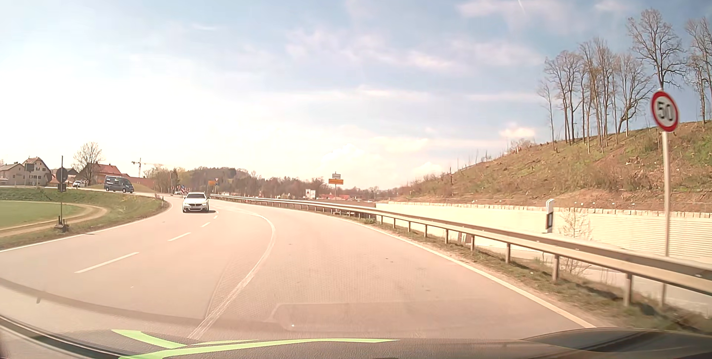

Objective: Follow the waypoints while adhering to traffic rules and regulations

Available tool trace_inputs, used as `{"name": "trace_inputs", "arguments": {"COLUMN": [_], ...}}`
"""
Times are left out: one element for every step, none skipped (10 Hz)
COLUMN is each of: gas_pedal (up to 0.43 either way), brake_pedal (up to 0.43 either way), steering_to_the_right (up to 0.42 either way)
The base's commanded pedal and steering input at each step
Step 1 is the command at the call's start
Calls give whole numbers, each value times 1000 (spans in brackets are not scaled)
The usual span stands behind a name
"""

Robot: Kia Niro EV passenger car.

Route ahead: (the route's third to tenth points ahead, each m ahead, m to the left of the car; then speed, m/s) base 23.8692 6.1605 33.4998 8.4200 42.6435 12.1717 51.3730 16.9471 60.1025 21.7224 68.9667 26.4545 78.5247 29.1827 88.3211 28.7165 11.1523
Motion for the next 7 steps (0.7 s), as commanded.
{"name": "trace_inputs", "arguments": {"gas_pedal": [0,0,39,39,39,47,59], "brake_pedal": [0,0,0,0,0,0,0], "steering_to_the_right": [-39,-42,-44,-44,-44,-46,-47]}}
